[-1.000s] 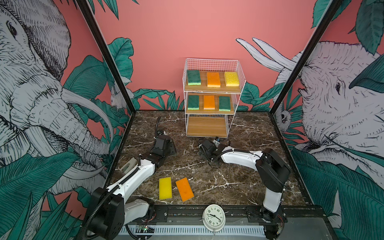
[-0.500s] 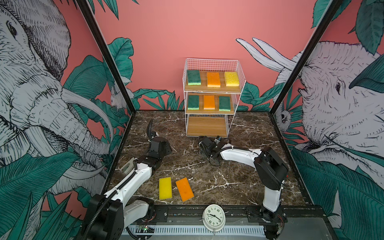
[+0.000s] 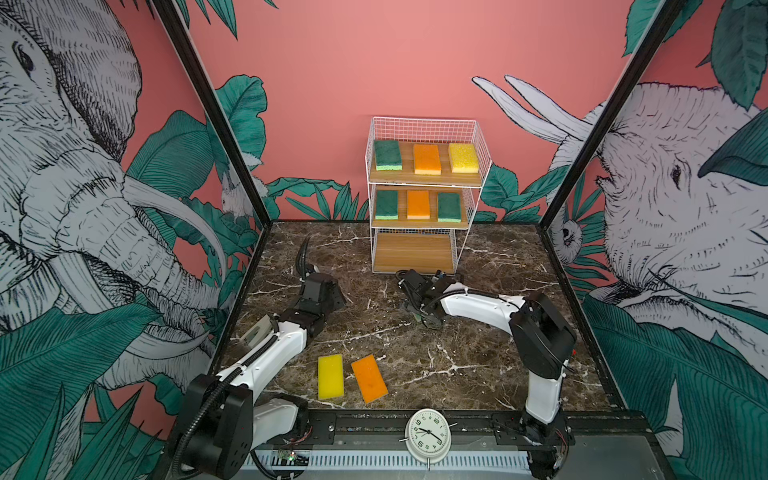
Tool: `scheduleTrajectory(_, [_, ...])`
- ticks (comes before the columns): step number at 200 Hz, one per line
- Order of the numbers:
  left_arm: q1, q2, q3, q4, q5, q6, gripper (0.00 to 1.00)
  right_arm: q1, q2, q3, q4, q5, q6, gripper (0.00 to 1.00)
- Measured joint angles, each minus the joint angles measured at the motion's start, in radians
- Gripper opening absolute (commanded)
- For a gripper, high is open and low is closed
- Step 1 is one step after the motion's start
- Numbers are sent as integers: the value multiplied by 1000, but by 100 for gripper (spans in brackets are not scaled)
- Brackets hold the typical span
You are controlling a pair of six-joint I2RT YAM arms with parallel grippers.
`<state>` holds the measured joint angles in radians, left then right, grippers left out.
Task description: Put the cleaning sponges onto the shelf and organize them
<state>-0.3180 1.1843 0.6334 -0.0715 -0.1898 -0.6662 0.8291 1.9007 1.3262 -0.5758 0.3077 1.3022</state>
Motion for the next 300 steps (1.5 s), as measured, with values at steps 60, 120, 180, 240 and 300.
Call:
scheduleTrajectory(60, [6,6,0,13,25,-4,58,0,0,3,0,-12,85,99])
scheduleTrajectory(120, [16,8,1,11,30,-4,58,0,37,21,18,-37,139,99])
scheduleTrajectory(180, [33,8,1,11,41,-7,58,-5,96,55,16,-71,172,98])
scheduleTrajectory(240, [63,13,1,10,60,-18,58,-16,100,60,10,-88,188,97])
scheduleTrajectory(300, [91,14,-21,24,84,-44,58,-55,100,64,-43,-110,165,94])
